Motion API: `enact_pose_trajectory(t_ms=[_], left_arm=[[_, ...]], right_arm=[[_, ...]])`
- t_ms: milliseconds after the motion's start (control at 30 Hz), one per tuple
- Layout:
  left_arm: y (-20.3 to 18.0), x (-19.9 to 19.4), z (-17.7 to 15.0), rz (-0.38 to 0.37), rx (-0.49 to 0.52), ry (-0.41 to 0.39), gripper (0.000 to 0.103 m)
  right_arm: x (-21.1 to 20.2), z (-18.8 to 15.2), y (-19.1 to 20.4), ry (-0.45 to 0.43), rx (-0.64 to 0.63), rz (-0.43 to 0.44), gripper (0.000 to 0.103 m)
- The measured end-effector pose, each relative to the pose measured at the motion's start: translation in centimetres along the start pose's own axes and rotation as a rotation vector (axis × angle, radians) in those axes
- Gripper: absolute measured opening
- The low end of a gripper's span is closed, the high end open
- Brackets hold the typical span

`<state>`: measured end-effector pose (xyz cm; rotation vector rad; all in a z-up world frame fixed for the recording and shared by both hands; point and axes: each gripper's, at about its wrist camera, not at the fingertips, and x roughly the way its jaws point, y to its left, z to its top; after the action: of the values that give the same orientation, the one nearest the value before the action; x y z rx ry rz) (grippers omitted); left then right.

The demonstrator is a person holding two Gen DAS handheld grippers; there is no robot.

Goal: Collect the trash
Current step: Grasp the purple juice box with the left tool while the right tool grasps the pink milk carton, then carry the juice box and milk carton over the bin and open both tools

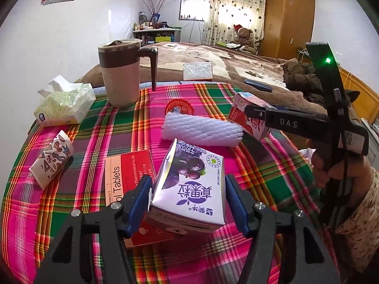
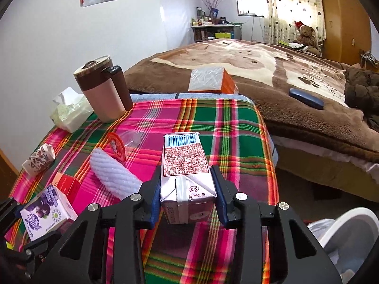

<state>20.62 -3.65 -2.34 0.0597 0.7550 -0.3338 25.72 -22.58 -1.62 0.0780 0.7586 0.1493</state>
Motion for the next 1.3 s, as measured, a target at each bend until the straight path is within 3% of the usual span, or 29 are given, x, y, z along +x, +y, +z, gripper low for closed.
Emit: enact_pose_trajectory(t_ms=[800,1300], left_arm=[[-3.7,-6.0,0.2,-0.028,0.019,-0.107,0.064],[-9.0,-7.6,0.1,-0.109,0.085,-0.151,0.065]], right_arm=[[-7.7,-3.0,-2.6,-0.103,0.094,-0.012,0.039],[-14.0,-6.6,-5.9,-0.188,0.182,-0.107,0.039]])
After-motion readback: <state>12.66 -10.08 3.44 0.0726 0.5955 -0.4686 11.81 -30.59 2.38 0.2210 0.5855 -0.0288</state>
